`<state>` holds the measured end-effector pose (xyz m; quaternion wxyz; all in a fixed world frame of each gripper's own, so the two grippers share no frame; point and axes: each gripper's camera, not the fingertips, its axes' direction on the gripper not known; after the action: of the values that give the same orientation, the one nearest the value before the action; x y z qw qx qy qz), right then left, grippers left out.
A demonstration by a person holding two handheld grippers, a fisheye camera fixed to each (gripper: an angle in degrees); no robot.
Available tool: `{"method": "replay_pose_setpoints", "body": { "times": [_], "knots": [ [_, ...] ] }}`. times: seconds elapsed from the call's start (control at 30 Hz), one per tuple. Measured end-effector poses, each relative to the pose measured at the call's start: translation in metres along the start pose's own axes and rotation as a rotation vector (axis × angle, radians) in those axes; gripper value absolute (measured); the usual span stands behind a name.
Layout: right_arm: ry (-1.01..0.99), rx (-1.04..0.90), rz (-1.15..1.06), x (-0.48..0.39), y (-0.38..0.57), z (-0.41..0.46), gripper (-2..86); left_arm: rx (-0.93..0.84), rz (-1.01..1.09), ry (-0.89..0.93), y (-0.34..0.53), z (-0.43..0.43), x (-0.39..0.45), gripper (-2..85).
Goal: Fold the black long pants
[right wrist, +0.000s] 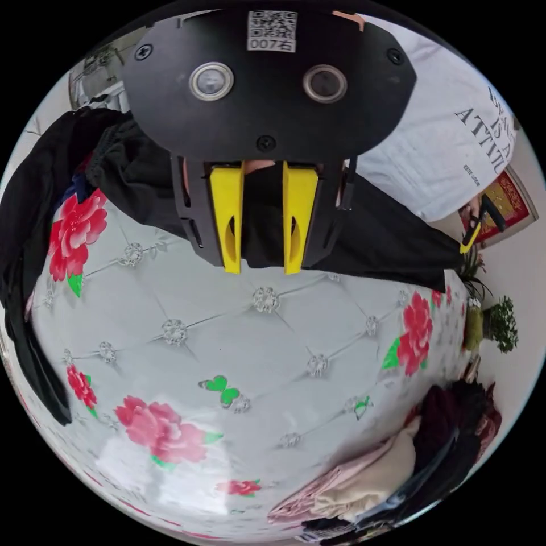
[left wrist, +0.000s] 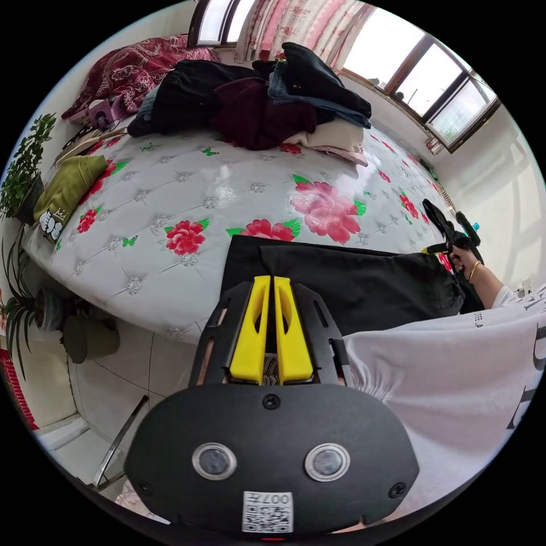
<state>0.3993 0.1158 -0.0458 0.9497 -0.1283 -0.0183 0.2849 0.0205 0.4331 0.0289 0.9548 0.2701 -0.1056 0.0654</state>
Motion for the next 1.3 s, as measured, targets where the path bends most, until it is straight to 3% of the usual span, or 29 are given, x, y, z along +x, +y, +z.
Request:
{"method": "replay_pose_setpoints", "body": {
  "times": [0.2,0.47,0.63,0.9,1.13,1.3],
  "knots": [
    [0.158,-0.073,-0.169,-0.038,0.045,0.028,3.0,-0.019,-0.005,-0.002,0.001,0.007,-0.007,-0.9],
    [0.147,-0.020,-0.034,-0.026,0.066,0.047,5.3,-0.038,0.028,-0.002,-0.020,0.019,-0.009,-0.9],
    [0.269,0.087,0.004,-0.037,0.071,0.042,6.3,-0.032,0.021,-0.016,-0.014,0.018,-0.012,-0.9],
    [0.358,0.021,-0.014,-0.043,0.054,0.069,4.8,-0.038,-0.008,-0.008,-0.012,0.023,-0.026,-0.9],
    [0.294,0.074,0.003,-0.024,0.052,0.042,0.4,-0.032,-0.015,-0.003,-0.010,0.027,-0.036,-0.9],
    [0.182,0.263,0.056,-0.010,0.062,-0.002,-0.2,-0.024,-0.018,0.002,-0.013,0.031,-0.042,-0.9]
  ]
}}
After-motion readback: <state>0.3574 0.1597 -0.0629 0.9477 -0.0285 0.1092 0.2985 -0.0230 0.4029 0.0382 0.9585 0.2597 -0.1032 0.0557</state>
